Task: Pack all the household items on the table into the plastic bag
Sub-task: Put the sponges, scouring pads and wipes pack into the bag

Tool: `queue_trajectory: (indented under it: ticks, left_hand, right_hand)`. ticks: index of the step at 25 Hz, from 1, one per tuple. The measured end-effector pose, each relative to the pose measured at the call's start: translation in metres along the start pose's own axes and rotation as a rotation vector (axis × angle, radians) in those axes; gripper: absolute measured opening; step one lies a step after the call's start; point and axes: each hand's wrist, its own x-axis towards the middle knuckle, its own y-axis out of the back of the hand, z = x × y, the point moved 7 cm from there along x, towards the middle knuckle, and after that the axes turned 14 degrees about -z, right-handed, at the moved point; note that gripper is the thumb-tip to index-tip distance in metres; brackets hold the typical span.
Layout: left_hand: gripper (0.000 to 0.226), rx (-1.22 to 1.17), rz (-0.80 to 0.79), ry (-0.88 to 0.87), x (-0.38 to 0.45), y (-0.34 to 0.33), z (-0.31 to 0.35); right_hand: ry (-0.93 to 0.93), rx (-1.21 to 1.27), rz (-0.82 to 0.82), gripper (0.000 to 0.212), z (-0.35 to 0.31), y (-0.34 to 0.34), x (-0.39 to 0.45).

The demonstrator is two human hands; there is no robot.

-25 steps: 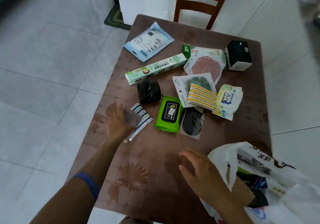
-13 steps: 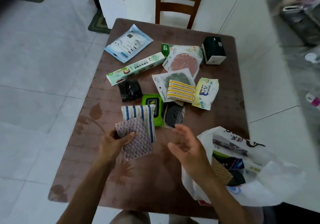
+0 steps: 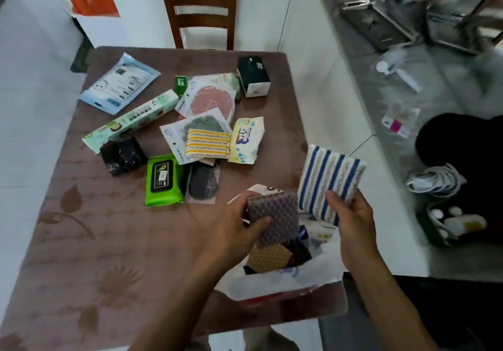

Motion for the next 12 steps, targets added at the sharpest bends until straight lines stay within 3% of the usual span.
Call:
queue_trajectory:
  ticks: [4, 6, 8, 12]
  left_hand:
    - [0.059, 0.617, -0.413, 0.328, 0.036, -0.074, -0.039]
    - [0.07, 0.675, -0.367, 0.362, 0.028, -0.079, -0.047]
    - [0.072, 0.758, -0.271, 0.267, 0.015, -0.07, -0.042]
    - [0.034, 1.108, -0.238, 0.306, -0.006, -0.054, -0.045]
  right_hand:
    - [0.133, -0.178, -0.06, 0.027, -0.011, 0.032, 0.004]
    - [0.109, -0.38, -0.17, 0.024, -0.004, 0.029, 0.007]
    - [0.016, -0.549, -0.361, 0.029, 0.015, 0.01, 0.011]
    - [-0.32, -1.193, -0.679, 0.026, 0.084, -0.028, 0.02]
